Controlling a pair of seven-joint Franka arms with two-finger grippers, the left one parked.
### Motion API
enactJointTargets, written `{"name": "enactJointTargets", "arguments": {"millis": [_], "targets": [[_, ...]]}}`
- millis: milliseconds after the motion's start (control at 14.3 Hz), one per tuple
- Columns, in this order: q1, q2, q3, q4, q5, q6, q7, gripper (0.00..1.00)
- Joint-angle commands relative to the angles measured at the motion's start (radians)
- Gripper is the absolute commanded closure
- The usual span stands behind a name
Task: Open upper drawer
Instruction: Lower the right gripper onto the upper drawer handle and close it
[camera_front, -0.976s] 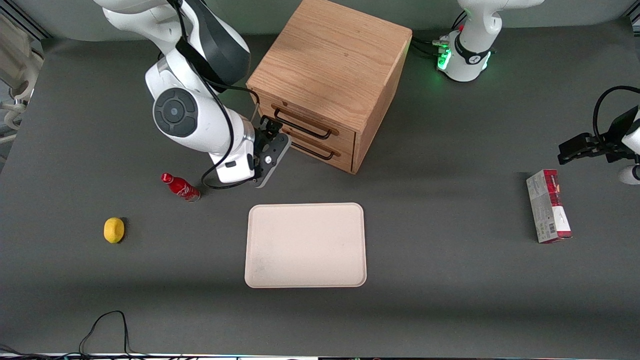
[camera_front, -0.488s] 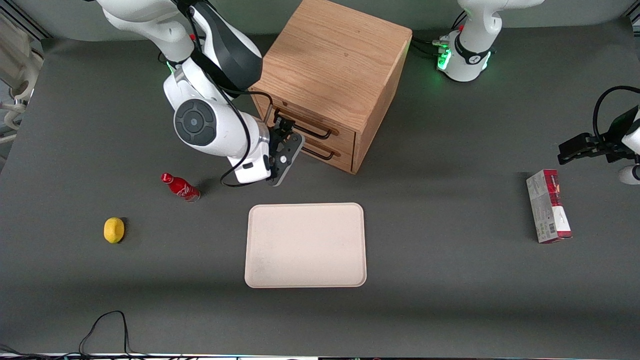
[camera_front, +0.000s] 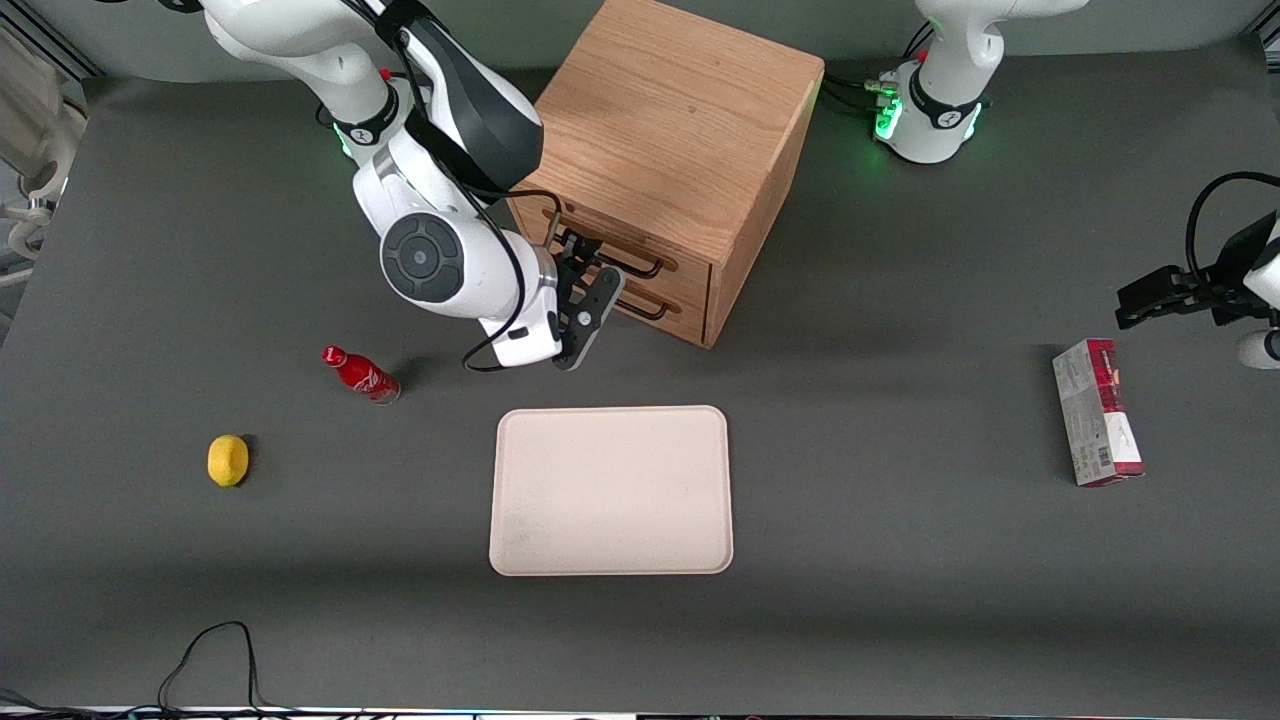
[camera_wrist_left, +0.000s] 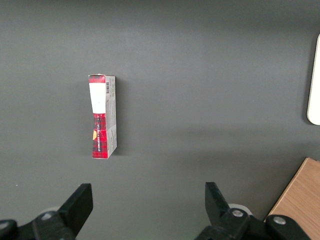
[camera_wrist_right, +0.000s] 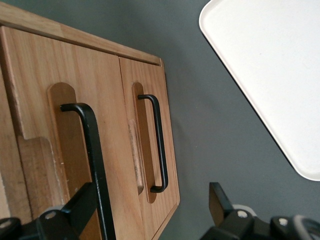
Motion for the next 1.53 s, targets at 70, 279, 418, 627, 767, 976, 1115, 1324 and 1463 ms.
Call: {"name": "enactJointTargets", "arguments": {"millis": [70, 279, 418, 627, 767, 976, 1115, 1324, 1463], "targets": [[0.005, 0.001, 0.010, -0.023, 0.026, 0.005, -0.011, 0.00], [0.005, 0.003, 0.020, -0.040, 0.024, 0.010, -0.009, 0.00], [0.007, 0.003, 0.023, -0.046, 0.024, 0.016, -0.009, 0.00], [0.007, 0.003, 0.023, -0.055, 0.024, 0.017, -0.009, 0.00], [0.034, 0.004, 0.023, -0.059, 0.024, 0.019, -0.009, 0.00], [0.046, 0.007, 0.020, -0.060, 0.026, 0.026, -0.009, 0.00], [0.048, 0.012, 0.020, -0.060, 0.024, 0.033, -0.009, 0.00], [0.046, 0.012, 0.018, -0.060, 0.023, 0.031, -0.012, 0.00], [0.046, 0.012, 0.018, -0.071, 0.023, 0.037, -0.017, 0.00]]}}
